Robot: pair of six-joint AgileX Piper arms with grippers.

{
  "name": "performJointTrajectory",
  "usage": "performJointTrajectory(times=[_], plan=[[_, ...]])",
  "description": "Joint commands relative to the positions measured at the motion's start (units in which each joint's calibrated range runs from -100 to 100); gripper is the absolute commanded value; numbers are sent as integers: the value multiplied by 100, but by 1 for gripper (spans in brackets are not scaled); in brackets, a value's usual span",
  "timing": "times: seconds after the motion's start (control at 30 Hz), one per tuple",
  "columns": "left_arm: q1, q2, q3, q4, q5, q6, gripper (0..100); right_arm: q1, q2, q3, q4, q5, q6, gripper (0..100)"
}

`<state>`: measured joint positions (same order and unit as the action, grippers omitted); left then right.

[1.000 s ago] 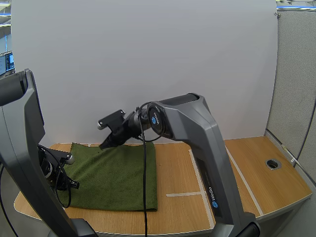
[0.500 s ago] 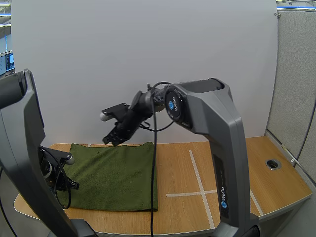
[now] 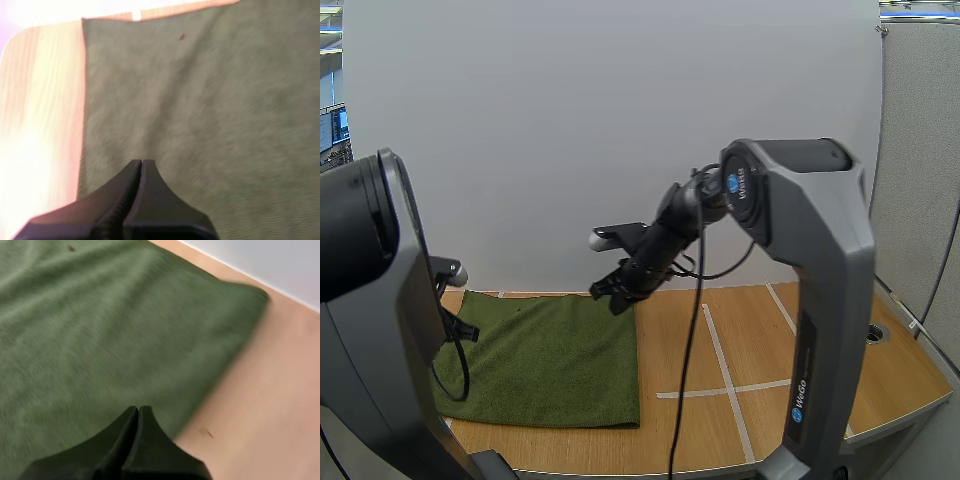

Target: Fold the towel

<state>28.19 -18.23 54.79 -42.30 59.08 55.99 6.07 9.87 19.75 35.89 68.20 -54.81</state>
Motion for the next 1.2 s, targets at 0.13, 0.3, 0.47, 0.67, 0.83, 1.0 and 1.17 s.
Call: performJointTrajectory(times=[0.13, 0.3, 0.47, 0.67, 0.83, 1.0, 1.17], plan=[[-4, -55, -208, -356, 494, -178, 0, -292, -139, 480, 125, 49, -30, 35], [-4, -55, -208, -405, 494, -178, 0, -303, -139, 553, 492, 26, -157, 91], [-4, -55, -208, -399, 508, -188, 0, -303, -39, 553, 853, 38, -260, 100], [-4, -55, -208, -399, 508, -222, 0, -303, 172, 553, 1033, 38, -386, 100], [-4, -55, -208, -399, 508, -258, 0, -303, 393, 553, 1218, 188, -479, 98], [-4, -55, -208, -399, 508, -278, 0, -303, 407, 553, 1441, 210, -680, 96], [-4, -55, -208, -399, 508, -291, 0, -303, 575, 553, 1455, 245, -701, 96]])
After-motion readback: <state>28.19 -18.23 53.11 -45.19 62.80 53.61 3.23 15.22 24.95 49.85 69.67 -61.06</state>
